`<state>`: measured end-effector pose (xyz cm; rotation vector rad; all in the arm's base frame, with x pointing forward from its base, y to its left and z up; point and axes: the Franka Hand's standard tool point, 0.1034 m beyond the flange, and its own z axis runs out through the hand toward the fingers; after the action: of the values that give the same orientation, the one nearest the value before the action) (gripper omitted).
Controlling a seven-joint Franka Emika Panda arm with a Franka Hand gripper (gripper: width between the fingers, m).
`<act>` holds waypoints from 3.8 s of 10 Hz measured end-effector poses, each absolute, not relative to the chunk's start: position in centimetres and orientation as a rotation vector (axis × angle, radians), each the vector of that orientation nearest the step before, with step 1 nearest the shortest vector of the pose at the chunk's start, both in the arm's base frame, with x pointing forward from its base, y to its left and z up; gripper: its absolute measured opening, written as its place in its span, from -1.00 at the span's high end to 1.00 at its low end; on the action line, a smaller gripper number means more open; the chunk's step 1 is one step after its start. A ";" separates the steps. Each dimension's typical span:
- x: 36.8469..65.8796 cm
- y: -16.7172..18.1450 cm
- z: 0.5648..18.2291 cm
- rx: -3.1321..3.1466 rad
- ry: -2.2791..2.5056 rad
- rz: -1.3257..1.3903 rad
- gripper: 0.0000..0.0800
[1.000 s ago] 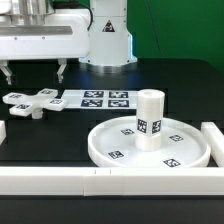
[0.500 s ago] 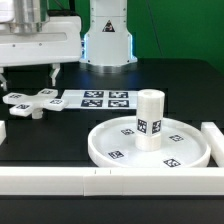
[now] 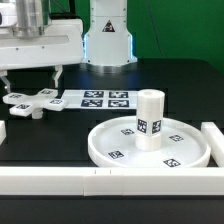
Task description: Assemble round table
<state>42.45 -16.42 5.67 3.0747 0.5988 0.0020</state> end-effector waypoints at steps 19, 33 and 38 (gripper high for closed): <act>41.1 -16.7 3.2 3.078 0.602 -0.073 -0.62; 40.7 -16.8 2.7 3.081 0.597 -0.091 -0.10; 42.1 -12.5 6.1 3.138 0.386 -0.037 -0.10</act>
Offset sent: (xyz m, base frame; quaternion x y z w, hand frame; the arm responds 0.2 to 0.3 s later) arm -0.0008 0.0004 -0.0045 0.0080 0.0056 -0.0025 0.9999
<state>42.08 -12.50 6.14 3.1377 0.3861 -0.0369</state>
